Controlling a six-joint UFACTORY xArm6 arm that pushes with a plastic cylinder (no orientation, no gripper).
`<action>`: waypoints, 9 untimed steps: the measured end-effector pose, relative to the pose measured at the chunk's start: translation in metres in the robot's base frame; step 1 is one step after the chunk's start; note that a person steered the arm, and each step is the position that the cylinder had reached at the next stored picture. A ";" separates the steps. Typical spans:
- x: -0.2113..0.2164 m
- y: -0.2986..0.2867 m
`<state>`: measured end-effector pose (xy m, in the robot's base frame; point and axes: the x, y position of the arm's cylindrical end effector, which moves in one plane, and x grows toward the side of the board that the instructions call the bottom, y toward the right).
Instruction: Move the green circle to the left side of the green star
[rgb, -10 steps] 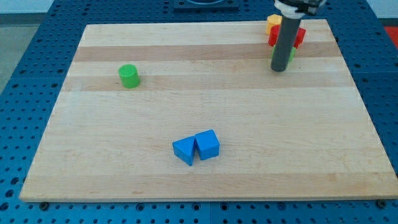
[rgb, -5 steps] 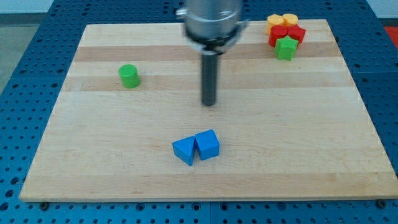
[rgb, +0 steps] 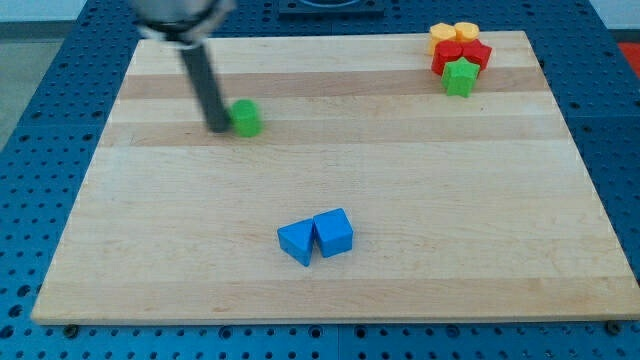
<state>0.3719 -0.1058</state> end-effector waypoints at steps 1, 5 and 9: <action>-0.001 0.067; -0.041 0.141; -0.044 0.147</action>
<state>0.3278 0.0416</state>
